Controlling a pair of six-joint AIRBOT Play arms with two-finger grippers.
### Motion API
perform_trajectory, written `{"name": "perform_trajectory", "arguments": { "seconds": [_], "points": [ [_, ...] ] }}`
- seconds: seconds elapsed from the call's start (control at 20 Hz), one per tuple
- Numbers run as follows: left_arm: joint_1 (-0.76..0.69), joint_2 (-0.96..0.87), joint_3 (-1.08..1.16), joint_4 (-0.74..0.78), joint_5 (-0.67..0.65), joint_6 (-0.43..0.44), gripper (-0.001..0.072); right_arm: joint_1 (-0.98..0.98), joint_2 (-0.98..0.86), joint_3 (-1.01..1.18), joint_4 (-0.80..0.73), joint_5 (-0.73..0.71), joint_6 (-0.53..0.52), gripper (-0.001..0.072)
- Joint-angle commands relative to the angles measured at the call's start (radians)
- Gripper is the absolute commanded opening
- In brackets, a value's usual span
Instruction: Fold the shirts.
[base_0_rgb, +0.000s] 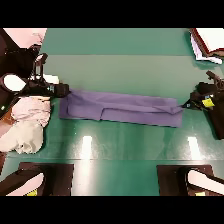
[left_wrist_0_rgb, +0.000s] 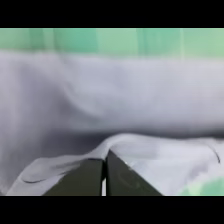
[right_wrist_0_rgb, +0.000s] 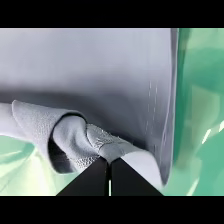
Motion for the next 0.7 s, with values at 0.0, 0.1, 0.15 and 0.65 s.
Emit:
{"name": "perform_trajectory", "arguments": {
  "seconds": [0.0,0.1,0.15,0.65],
  "points": [
    [0.001,-0.042,0.006,0.002,0.128,-0.004,0.0026,0.03,-0.085,0.057,0.016,-0.085,0.013,0.0015],
    [0.001,-0.051,0.006,0.002,0.188,-0.017,0.0027,0.031,-0.113,0.079,0.078,-0.137,0.012,0.0015],
    [0.001,-0.052,0.006,0.002,0.224,-0.053,0.0028,0.031,-0.125,0.09,0.111,-0.169,0.012,0.0019],
    [-0.002,-0.046,0.007,0.0,0.071,-0.071,0.0345,-0.1,-0.183,0.148,0.121,0.026,-0.138,0.0603]
  ]
}}
